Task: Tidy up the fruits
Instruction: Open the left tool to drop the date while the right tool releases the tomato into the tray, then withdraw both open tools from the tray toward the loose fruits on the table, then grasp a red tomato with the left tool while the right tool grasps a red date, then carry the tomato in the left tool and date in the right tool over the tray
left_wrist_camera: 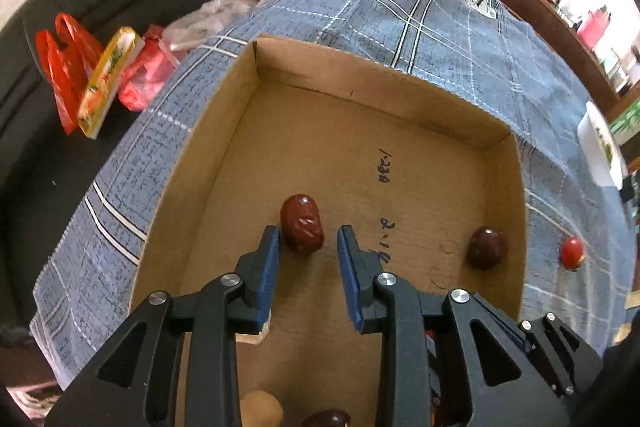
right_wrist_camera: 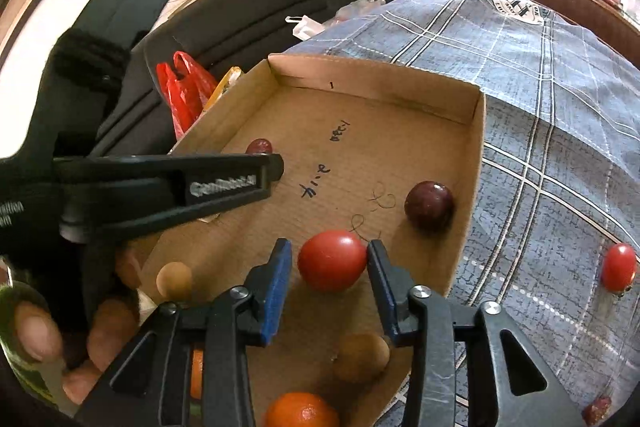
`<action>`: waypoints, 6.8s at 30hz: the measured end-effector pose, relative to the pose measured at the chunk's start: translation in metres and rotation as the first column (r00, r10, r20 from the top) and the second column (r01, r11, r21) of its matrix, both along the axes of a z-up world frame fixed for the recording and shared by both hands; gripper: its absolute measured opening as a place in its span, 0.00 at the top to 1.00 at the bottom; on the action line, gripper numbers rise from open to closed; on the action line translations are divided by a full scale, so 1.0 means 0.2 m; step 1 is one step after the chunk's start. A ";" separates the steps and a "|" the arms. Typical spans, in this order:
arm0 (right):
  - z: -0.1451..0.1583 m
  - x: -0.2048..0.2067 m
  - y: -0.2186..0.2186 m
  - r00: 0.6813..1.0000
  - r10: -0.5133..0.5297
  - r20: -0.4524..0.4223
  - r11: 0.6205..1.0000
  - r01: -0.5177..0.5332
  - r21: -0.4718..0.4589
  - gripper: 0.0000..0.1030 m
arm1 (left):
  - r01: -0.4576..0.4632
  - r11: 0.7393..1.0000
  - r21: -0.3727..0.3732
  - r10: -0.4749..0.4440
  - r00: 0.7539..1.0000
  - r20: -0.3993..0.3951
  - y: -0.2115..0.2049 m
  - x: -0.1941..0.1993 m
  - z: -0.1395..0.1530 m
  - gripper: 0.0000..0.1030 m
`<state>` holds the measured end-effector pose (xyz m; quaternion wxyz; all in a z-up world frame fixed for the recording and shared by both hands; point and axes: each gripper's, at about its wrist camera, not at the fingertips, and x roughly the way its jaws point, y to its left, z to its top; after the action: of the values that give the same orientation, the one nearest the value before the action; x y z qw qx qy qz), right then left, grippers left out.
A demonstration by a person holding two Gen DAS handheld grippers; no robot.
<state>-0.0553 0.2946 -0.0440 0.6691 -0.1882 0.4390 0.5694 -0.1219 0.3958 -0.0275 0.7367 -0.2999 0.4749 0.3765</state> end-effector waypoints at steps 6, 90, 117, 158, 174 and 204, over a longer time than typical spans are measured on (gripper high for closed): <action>0.08 -0.01 -0.06 1.000 -0.009 0.022 1.000 0.008 0.028 0.48 | -0.014 1.000 0.011 0.014 0.999 0.049 -0.04 -0.06 0.09 0.74; 0.07 0.37 -1.36 0.912 -0.408 -0.035 0.907 0.410 0.102 0.46 | 0.322 0.930 0.176 -0.339 0.938 0.075 -1.06 0.34 0.25 0.48; -0.06 0.60 -1.04 0.926 -0.377 0.016 0.926 0.376 0.023 0.68 | 0.423 0.905 0.049 -0.426 0.904 0.049 -0.89 0.95 -0.06 0.72; 0.27 0.27 -1.12 0.935 -0.356 0.012 0.924 0.350 0.153 0.69 | 0.190 0.948 0.255 -0.236 0.958 0.163 -0.79 0.07 0.35 0.71; 0.30 0.17 -0.97 0.953 -0.302 0.029 0.944 0.294 0.149 0.69 | 0.145 0.954 0.261 -0.194 0.966 0.173 -0.71 -0.06 0.35 0.71; 0.29 0.10 -0.54 0.987 -0.162 0.023 0.978 0.157 0.137 0.69 | 0.061 0.973 0.224 -0.096 0.985 0.146 -0.34 -0.16 0.29 0.71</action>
<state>-0.0354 0.1869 0.0135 0.7311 -0.1164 0.4019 0.5390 -0.1542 0.3268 0.0308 0.8144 -0.2267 0.3832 0.3723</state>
